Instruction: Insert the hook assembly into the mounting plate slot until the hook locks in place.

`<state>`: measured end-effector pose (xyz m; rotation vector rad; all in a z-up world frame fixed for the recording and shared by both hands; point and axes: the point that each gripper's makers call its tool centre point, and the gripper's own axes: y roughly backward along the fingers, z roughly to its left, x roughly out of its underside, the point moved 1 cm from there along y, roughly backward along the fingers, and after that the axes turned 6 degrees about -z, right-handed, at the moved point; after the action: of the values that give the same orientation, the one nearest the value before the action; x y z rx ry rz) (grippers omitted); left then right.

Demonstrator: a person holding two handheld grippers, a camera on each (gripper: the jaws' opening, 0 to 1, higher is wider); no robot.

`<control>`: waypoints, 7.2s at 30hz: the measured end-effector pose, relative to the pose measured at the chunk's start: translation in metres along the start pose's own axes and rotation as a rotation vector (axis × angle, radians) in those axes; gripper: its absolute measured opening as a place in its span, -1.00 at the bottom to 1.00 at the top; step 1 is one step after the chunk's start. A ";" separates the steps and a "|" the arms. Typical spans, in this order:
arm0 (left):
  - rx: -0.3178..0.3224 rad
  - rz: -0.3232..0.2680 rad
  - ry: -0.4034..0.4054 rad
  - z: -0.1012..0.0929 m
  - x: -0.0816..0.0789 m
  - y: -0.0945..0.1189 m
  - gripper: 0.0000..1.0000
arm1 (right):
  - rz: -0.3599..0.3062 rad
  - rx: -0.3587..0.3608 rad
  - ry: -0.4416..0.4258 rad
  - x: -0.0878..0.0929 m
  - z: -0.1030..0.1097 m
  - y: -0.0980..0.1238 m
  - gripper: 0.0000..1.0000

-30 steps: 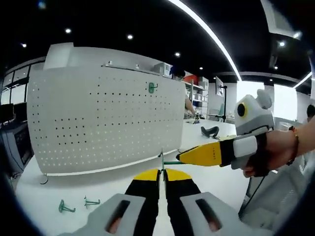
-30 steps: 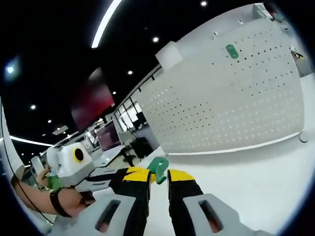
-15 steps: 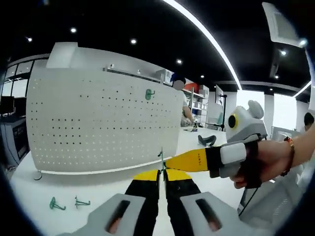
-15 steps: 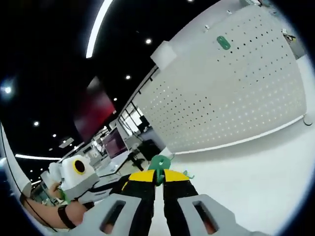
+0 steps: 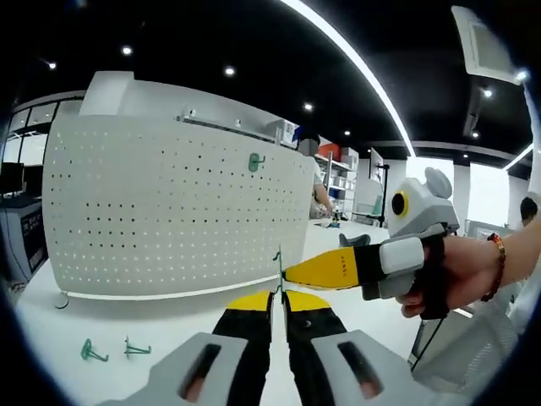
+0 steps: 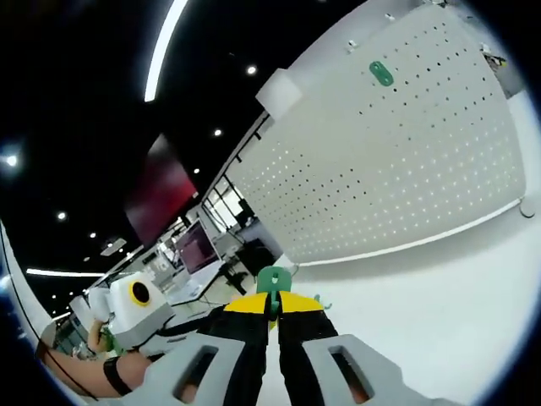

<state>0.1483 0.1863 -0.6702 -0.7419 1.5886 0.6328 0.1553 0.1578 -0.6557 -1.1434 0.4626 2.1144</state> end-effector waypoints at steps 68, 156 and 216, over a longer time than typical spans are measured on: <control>0.013 0.025 0.009 -0.010 -0.014 0.060 0.01 | -0.285 0.428 0.576 -0.200 -0.080 -0.068 -0.97; -0.039 0.006 0.051 0.022 -0.019 0.059 0.18 | -0.194 0.654 0.583 -0.233 -0.132 -0.123 -0.95; -0.071 0.126 -0.016 0.038 0.000 0.070 0.06 | -0.184 0.537 0.574 -0.187 -0.093 -0.064 -0.51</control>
<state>0.1192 0.2600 -0.6765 -0.6909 1.6136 0.7880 0.3275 0.0745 -0.5501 -1.3791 1.0655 1.3537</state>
